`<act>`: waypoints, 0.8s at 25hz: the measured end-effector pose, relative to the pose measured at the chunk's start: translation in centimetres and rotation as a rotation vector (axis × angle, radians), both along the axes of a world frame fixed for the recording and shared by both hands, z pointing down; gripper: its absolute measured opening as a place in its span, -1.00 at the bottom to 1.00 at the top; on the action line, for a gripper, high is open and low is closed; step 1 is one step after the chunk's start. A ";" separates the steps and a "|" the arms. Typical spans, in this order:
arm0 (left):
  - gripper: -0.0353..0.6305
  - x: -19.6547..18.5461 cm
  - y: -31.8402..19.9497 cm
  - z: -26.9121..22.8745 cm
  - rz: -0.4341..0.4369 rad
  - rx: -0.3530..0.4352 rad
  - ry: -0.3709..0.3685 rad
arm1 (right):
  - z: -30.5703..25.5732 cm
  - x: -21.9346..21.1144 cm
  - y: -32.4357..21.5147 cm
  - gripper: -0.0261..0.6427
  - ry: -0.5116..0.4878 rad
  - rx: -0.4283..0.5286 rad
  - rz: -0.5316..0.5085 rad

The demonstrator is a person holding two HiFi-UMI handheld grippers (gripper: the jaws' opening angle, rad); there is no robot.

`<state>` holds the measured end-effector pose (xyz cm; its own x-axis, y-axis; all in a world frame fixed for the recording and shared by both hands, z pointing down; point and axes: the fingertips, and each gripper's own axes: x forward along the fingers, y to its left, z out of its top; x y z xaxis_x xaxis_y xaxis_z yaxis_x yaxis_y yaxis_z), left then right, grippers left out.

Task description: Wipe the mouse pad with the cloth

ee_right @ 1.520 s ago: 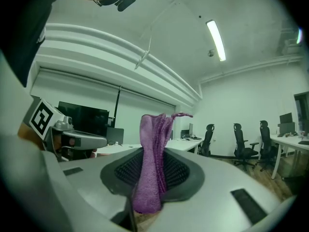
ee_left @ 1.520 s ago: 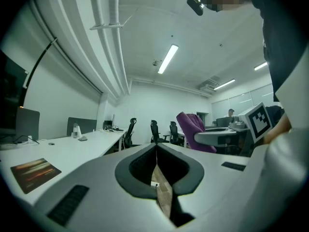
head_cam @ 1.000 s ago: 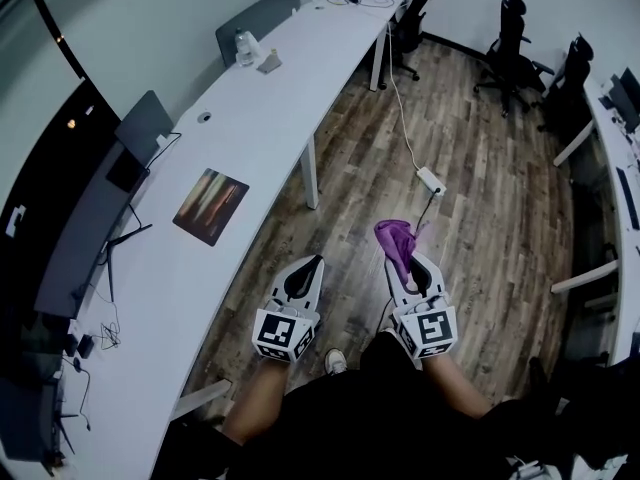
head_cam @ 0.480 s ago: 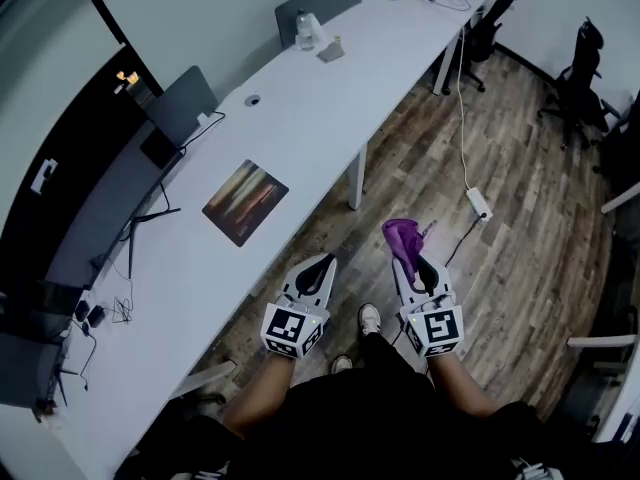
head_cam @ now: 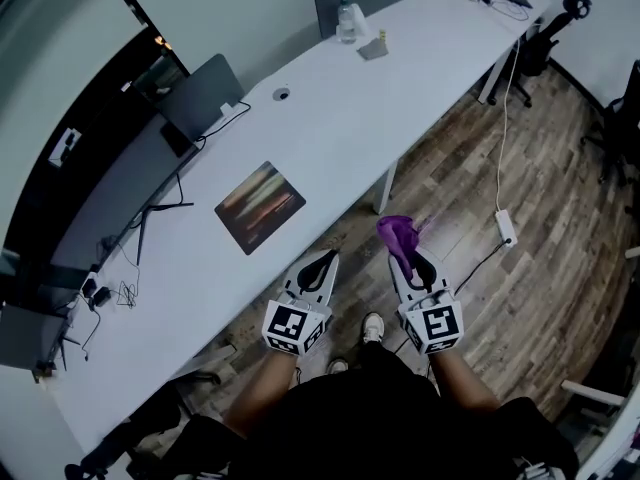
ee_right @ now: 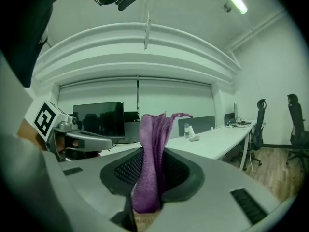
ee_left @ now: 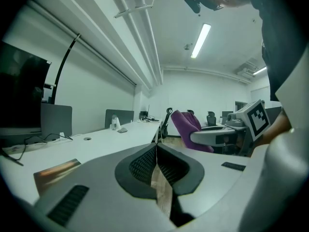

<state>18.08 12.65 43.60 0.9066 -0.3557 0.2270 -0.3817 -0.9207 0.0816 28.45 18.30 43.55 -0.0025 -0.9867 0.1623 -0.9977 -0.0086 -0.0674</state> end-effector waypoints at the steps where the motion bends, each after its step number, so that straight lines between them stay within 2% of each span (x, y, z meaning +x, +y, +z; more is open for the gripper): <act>1: -0.82 0.2 -0.3 0.2 -0.009 -0.001 -0.005 | 0.3 0.1 -0.4 -0.57 -0.006 -0.005 -0.012; 10: -0.82 -1.0 -2.5 0.4 -0.133 -0.003 -0.026 | 0.9 -0.9 -4.3 -0.57 -0.046 -0.012 -0.156; 20: -0.83 -7.5 -6.6 0.7 -0.313 -0.012 -0.027 | 1.6 -5.8 -9.6 -0.57 -0.078 -0.027 -0.297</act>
<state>10.55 6.03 44.27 0.7470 -0.6139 0.2553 -0.6488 -0.7569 0.0782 22.63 8.74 45.10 -0.3035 -0.9363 0.1765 -0.9487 0.2797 -0.1475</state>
